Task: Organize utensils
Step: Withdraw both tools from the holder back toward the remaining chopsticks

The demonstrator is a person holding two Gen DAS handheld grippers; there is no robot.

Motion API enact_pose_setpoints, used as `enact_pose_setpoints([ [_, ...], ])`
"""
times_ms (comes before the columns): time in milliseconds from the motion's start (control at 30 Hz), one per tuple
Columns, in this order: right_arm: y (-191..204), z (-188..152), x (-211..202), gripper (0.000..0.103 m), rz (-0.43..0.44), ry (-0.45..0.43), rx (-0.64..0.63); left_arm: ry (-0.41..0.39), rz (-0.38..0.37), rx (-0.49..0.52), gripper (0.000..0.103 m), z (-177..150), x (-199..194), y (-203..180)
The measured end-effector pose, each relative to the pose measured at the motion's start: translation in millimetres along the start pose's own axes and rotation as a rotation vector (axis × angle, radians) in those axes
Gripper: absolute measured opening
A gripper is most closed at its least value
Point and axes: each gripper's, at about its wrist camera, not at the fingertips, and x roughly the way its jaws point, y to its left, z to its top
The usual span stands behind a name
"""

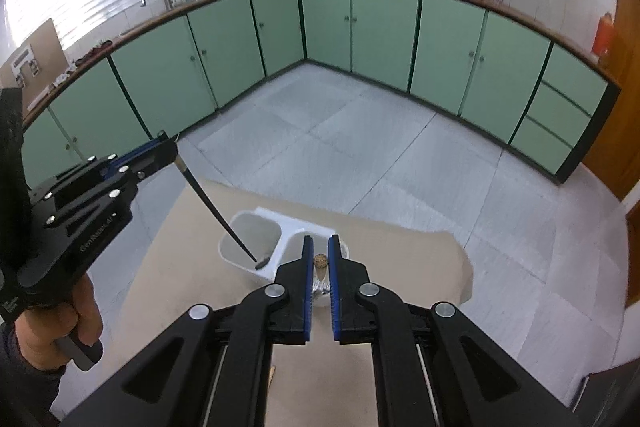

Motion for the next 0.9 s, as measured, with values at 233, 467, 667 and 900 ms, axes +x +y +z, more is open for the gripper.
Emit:
enact_pose_setpoints([
  [233,-7,-16,-25,0.022,0.018,-0.065,0.016,-0.023,0.014,0.019,0.034,-13,-29,12],
  [467,-3,-62,-83,0.026,0.060,-0.178,0.023,-0.078,0.017,0.022,0.062,-39,-102,25],
  [667,23,-180,-97,0.028,0.043,-0.237,-0.020,-0.066,0.011,0.011,0.068,-120,-152,31],
  [900,53,-312,-73,0.029,0.037,-0.197,0.014,-0.014,0.035,-0.031,0.082,-227,-192,33],
])
